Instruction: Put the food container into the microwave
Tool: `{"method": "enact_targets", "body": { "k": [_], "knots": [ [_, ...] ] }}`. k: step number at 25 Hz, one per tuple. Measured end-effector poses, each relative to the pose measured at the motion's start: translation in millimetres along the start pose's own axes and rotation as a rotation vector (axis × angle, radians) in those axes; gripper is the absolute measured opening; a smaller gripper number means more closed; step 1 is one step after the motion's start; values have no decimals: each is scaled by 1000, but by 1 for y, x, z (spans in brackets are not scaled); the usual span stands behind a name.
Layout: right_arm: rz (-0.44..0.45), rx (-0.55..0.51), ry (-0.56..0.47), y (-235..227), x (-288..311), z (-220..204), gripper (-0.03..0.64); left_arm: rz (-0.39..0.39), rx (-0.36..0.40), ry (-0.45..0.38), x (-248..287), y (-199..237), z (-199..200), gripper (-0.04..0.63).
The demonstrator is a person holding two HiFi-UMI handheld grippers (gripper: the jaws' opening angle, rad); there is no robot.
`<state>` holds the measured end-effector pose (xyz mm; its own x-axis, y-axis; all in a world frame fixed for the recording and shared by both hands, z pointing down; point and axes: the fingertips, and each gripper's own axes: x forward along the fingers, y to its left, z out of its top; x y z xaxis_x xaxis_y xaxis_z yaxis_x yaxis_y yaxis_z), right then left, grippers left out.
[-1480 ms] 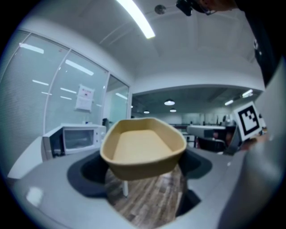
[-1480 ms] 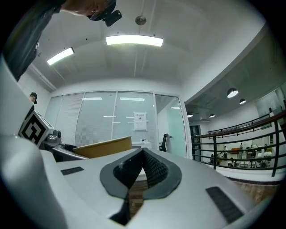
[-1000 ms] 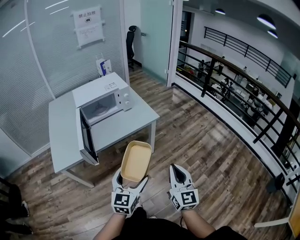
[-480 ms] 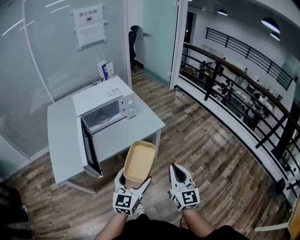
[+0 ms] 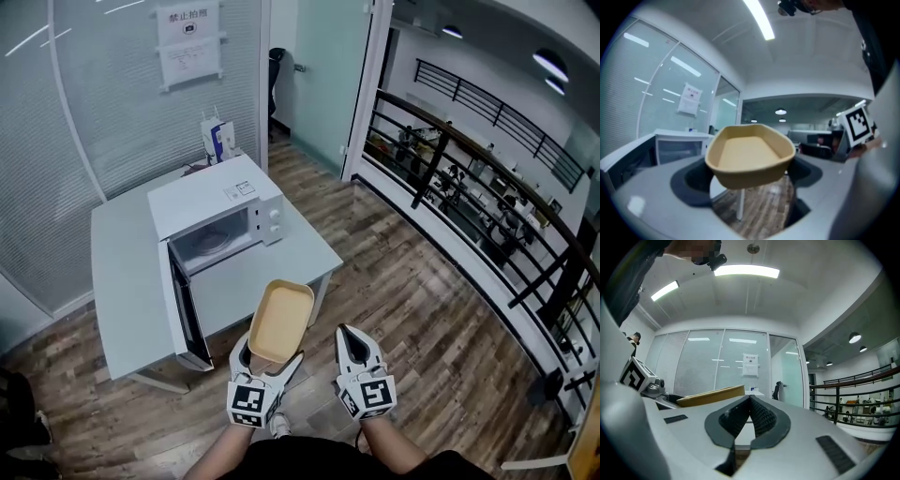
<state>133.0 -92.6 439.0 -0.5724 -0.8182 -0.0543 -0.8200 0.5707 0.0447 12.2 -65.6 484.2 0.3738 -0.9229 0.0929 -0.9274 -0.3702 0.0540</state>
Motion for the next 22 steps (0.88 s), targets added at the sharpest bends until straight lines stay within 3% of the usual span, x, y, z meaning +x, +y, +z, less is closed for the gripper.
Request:
{"method": "enact_targets", "body": {
  "k": [9,22],
  "knots": [
    [-2,-22,11,8,31,2,-2,-9,-13,-17,13,29,7,488],
    [73,5,9,-7,97,-8,-2,71,-30,-12,53,71,7,486]
  ]
}}
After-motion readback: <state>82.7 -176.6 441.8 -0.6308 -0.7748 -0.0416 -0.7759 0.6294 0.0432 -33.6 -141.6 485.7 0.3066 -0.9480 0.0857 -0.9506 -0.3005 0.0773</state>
